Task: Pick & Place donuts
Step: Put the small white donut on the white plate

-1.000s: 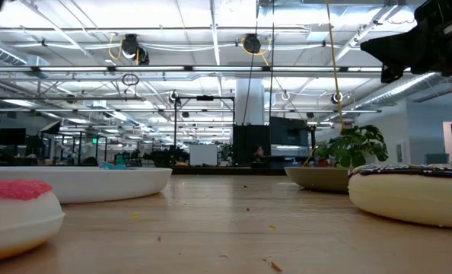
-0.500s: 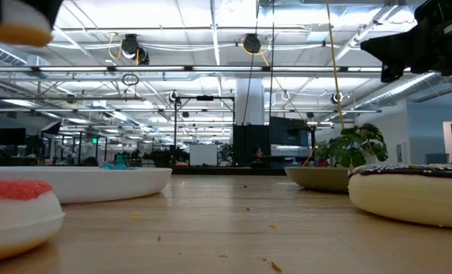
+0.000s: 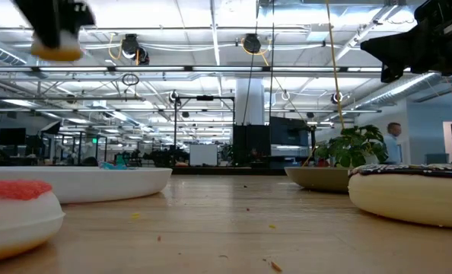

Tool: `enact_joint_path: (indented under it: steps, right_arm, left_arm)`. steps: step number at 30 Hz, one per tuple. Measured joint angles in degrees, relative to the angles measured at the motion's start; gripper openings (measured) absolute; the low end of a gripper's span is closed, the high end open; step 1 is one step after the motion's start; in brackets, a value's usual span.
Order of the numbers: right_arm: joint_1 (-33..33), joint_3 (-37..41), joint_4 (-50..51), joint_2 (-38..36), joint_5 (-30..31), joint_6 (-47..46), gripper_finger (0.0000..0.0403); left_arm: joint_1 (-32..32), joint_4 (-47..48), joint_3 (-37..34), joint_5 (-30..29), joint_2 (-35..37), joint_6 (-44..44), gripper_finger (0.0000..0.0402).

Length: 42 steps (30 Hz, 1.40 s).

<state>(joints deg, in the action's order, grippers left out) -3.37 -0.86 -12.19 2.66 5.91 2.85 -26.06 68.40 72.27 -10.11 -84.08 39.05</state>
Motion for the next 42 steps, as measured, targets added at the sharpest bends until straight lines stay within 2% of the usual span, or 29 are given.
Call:
enact_joint_path:
  steps: [7,10,16,31,42]
  right_arm:
    - [0.0,0.0,0.0,0.0,0.0,-0.4,0.0000]
    - [0.0,0.0,0.0,0.0,0.0,-0.4,0.0000]
    - [0.0,0.0,-0.3,0.0,0.0,-0.4,0.0000]
    - [0.0,0.0,-0.5,0.2,0.0,-0.4,0.0000]
    - [0.0,0.0,-0.2,0.2,0.0,-0.5,0.0000]
  left_arm:
    - [3.7,-14.0,-12.7,4.4,1.8,0.5,0.0211]
    - [5.0,-20.0,-15.2,5.8,0.8,-0.1,0.0211]
    - [6.1,-27.0,-18.2,4.8,-0.1,-2.3,0.0211]
    - [7.0,-27.2,-18.9,5.9,-11.5,-6.5,0.0211]
    - [7.0,-27.1,-18.8,5.4,-12.9,-7.2,0.0212]
